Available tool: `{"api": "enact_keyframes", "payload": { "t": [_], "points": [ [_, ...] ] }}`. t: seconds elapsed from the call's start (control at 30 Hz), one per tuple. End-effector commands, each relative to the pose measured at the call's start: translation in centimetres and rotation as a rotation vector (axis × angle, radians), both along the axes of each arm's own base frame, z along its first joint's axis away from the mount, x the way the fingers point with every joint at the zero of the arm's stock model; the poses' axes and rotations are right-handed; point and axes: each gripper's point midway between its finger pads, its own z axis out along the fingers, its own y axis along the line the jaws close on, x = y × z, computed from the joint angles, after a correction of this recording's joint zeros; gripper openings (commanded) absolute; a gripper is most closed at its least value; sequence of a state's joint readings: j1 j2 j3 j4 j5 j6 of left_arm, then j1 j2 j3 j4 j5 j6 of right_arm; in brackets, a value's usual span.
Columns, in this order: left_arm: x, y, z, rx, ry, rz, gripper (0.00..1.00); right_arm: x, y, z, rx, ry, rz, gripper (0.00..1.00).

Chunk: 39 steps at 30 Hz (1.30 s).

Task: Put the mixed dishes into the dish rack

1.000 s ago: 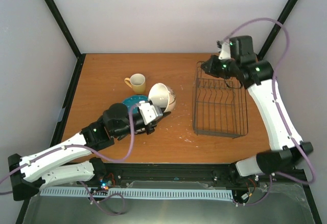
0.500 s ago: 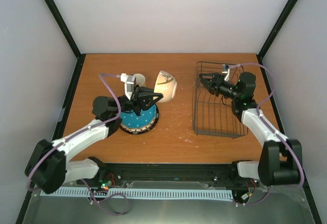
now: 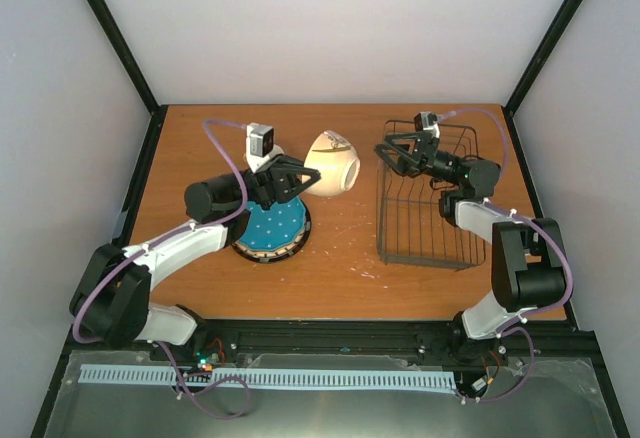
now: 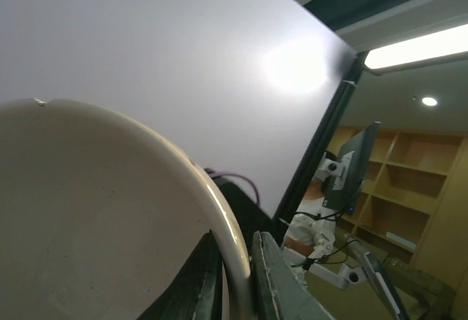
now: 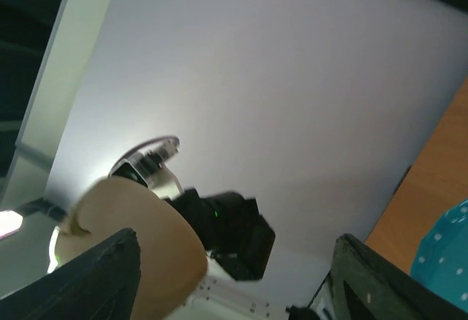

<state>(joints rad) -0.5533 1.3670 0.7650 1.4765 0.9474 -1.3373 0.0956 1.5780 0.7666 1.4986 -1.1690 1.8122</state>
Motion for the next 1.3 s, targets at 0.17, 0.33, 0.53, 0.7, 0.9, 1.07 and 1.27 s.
{"api": "enact_keyframes", "payload": {
  "t": [0.17,0.33,0.53,0.7,0.9,1.07,1.27],
  "points": [
    [-4.5,3.0,5.9,-0.211,-0.311,-0.022,0.01,-4.5,2.5,1.7,-0.068,-0.249,0.163,0.81],
    [-3.8,2.9,5.1,-0.205,-0.247,-0.041,0.01,-4.7,2.6,1.8,-0.072,-0.267,0.168,0.83],
    [-3.7,2.9,6.0,-0.213,-0.234,-0.062,0.01,-6.3,3.2,3.3,-0.069,-0.33,0.197,0.86],
    [-3.7,2.5,5.9,-0.183,-0.245,-0.07,0.01,-7.9,3.1,5.1,-0.075,-0.402,0.209,0.87],
    [-2.6,1.6,4.2,-0.131,-0.192,-0.085,0.01,-8.6,1.4,5.5,-0.08,-0.451,0.139,0.92],
    [-2.2,0.3,3.3,-0.012,-0.2,-0.112,0.0,-8.4,0.8,4.9,-0.114,-0.452,0.132,0.94],
    [0.4,-2.1,3.1,0.306,-0.344,0.155,0.01,-2.6,-1.0,0.8,-0.346,-0.217,-0.118,1.0]
  ]
}}
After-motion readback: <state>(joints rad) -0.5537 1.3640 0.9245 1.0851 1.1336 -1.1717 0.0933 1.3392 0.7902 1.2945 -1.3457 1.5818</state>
